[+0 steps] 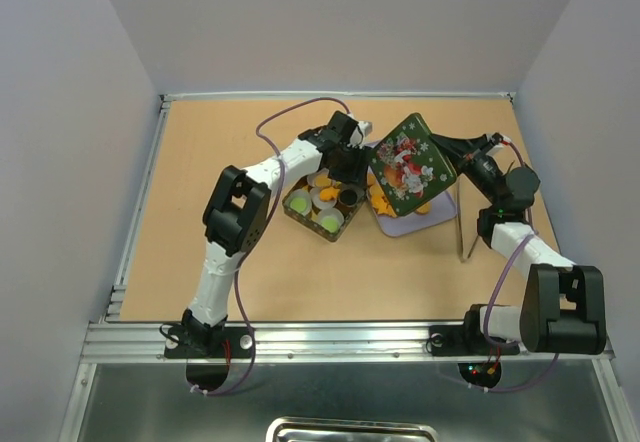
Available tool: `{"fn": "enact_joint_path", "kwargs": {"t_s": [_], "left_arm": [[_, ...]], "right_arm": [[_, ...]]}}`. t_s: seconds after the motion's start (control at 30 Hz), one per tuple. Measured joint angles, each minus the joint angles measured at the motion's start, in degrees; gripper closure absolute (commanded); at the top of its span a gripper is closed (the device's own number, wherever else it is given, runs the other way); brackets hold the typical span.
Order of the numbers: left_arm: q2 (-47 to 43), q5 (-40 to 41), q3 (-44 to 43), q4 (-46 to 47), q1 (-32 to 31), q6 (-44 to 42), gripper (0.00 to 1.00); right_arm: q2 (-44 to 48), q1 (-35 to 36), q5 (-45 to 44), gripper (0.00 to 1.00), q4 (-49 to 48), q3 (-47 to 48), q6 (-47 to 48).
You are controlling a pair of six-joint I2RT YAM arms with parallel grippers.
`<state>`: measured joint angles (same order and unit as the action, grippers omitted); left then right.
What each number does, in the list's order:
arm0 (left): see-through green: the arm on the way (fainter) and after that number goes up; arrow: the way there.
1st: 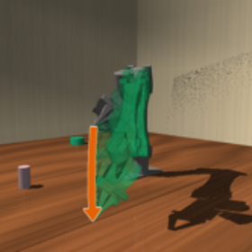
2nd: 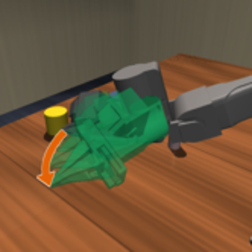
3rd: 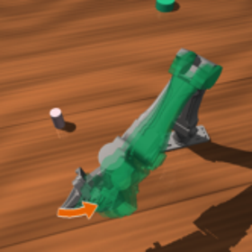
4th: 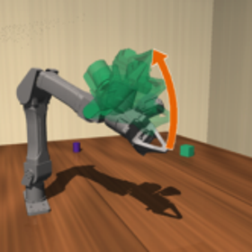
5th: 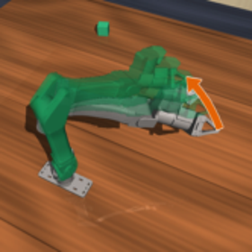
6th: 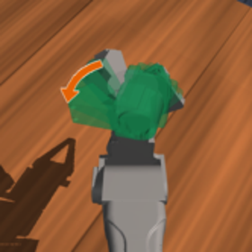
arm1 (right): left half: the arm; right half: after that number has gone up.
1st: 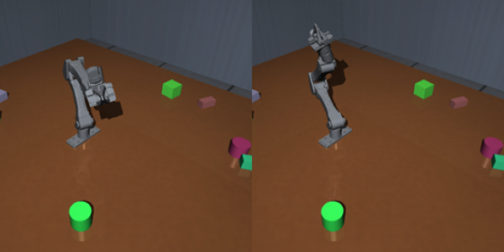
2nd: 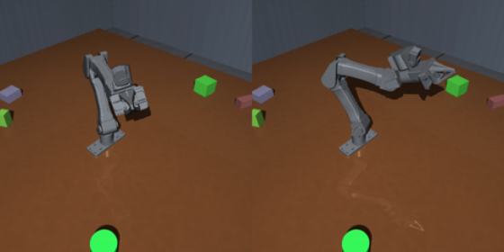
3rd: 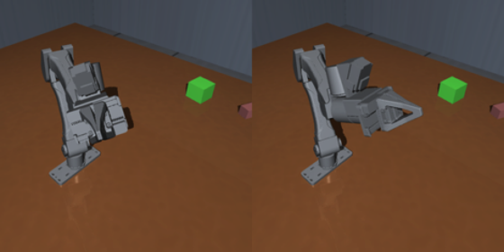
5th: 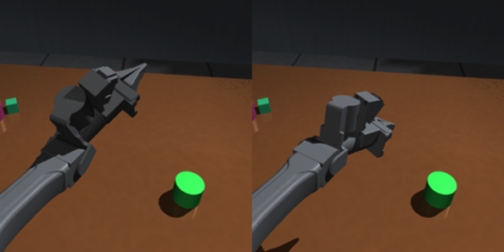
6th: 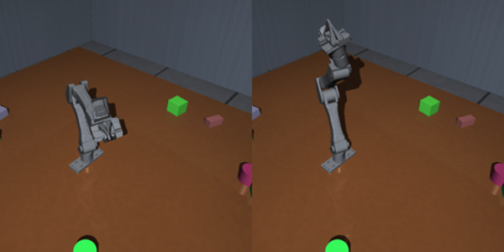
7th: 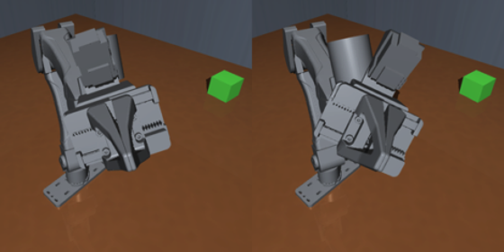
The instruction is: Pack the cookies
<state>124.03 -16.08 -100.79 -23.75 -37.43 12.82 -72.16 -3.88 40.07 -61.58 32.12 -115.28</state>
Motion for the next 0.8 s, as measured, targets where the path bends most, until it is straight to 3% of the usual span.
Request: {"fn": "enact_joint_path", "kwargs": {"t_s": [0.2, 0.4, 0.6, 0.8], "left_arm": [[1.20, -0.37, -3.85, -0.15, 1.38, 2.86, 0.39], [-0.33, -0.44, -2.08, 0.74, 5.51, 4.66, 0.39], [-11.17, -0.55, 4.26, -0.22, 11.82, 3.21, 0.39], [-19.58, 5.60, 7.91, -1.03, 14.71, -2.93, 0.39]], "right_arm": [[-0.07, -1.09, 0.02, 1.00, -0.09, 0.09, 0.00], [-1.46, -1.51, 0.26, 1.00, -0.17, 3.13, 0.00], [-2.36, -1.70, 0.46, 1.00, -0.33, 5.01, 0.00], [-2.49, -1.73, 0.52, 0.99, -0.31, 5.01, 0.00]]}}
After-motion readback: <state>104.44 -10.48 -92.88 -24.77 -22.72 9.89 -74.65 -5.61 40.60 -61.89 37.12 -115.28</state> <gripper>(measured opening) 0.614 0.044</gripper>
